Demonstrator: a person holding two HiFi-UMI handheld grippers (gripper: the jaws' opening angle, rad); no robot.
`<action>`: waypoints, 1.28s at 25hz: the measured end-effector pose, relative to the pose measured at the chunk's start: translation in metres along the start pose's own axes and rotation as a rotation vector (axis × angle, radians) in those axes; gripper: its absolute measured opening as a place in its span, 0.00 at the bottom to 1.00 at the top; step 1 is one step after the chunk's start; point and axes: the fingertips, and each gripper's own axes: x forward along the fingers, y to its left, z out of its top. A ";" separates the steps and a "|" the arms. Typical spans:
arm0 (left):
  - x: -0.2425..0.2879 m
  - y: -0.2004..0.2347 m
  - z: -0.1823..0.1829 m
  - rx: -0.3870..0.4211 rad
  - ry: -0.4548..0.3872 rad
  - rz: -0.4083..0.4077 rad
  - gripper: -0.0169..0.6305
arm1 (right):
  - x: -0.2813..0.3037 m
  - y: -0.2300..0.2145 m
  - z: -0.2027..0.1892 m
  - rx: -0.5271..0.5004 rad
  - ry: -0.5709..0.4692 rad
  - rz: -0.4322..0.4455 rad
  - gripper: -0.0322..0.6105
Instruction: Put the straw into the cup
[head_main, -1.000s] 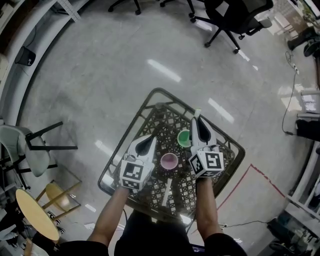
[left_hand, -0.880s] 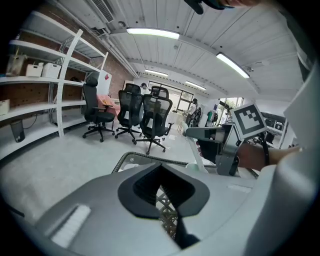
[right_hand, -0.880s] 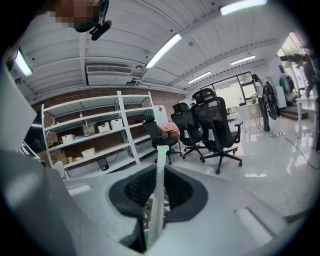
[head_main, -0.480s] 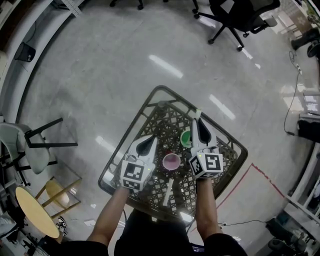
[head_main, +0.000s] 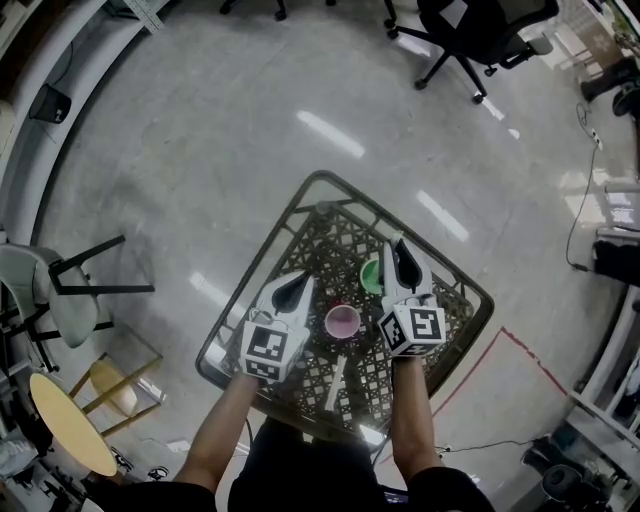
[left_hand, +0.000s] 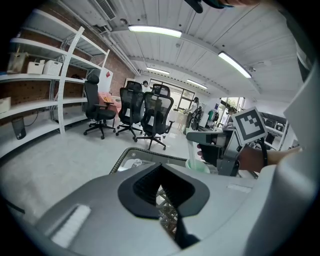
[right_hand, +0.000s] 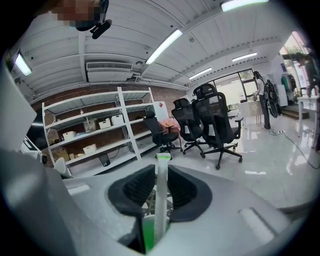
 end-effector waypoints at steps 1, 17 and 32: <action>-0.001 0.000 0.000 0.001 -0.001 0.001 0.04 | -0.001 0.000 -0.001 -0.001 0.002 0.001 0.16; -0.040 -0.019 0.039 0.028 -0.074 0.014 0.03 | -0.041 0.015 0.040 -0.047 -0.038 -0.005 0.16; -0.127 -0.067 0.086 0.094 -0.175 0.033 0.04 | -0.137 0.062 0.088 -0.127 -0.093 0.043 0.16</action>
